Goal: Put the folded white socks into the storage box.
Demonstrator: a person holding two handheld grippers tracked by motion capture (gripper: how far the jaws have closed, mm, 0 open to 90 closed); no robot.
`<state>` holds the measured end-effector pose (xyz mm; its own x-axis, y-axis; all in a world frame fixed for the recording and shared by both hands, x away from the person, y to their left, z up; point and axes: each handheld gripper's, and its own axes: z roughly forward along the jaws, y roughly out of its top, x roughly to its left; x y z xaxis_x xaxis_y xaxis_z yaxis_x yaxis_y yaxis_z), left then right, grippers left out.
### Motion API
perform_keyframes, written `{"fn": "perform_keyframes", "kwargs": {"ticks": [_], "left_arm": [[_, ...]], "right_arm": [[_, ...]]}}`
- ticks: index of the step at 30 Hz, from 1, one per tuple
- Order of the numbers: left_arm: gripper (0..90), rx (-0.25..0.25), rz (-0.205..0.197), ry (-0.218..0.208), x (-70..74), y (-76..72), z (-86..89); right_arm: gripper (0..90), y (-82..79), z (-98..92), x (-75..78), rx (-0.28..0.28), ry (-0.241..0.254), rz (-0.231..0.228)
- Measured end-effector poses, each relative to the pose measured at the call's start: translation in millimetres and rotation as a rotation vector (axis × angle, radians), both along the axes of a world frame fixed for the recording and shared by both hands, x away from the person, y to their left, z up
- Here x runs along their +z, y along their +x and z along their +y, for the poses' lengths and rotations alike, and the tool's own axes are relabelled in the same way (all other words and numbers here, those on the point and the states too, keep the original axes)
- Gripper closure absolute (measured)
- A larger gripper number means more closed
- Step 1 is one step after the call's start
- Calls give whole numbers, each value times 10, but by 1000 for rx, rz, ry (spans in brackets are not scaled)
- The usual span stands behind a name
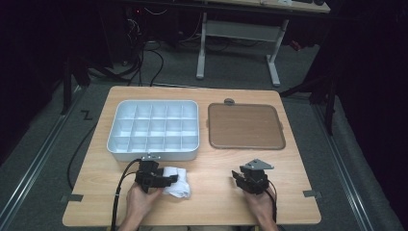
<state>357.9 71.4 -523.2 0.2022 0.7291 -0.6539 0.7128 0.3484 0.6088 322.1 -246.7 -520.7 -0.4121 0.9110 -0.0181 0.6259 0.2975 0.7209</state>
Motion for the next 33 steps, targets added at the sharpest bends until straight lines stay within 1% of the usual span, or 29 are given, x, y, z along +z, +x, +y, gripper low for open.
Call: {"fn": "perform_keyframes", "kwargs": {"ticks": [2,6,9,12,13,15,16,18,22,27,33], "left_arm": [[376,-9,-3,-2,-1,-10,-6],[428,-19,-17,-4,6,-30,-8],[476,-26,-32,-2,14,-50,-17],[527,-34,-40,-5,24,-66,-18],[547,-40,-42,-7,28,-71,-14],[588,-45,-47,-13,32,-73,-2],[609,-43,-44,-17,36,-71,1],[635,-43,-45,-17,41,-74,2],[665,-54,-36,-17,54,-73,19],[689,-62,-35,-30,69,-71,35],[705,-82,-45,-18,122,-64,36]], "right_arm": [[591,0,-106,-15,-37,-2,0],[579,11,-269,-42,-87,-16,1],[553,16,-346,-67,-110,-19,6],[531,1,-386,-89,-113,-3,-10],[521,-8,-390,-103,-115,3,-22],[474,-3,-391,-107,-122,5,-21],[457,3,-386,-108,-116,5,-19],[443,8,-381,-109,-113,3,-18],[434,11,-377,-109,-111,3,-16],[398,16,-373,-109,-99,5,-11],[394,17,-376,-109,-96,9,-10]]}}
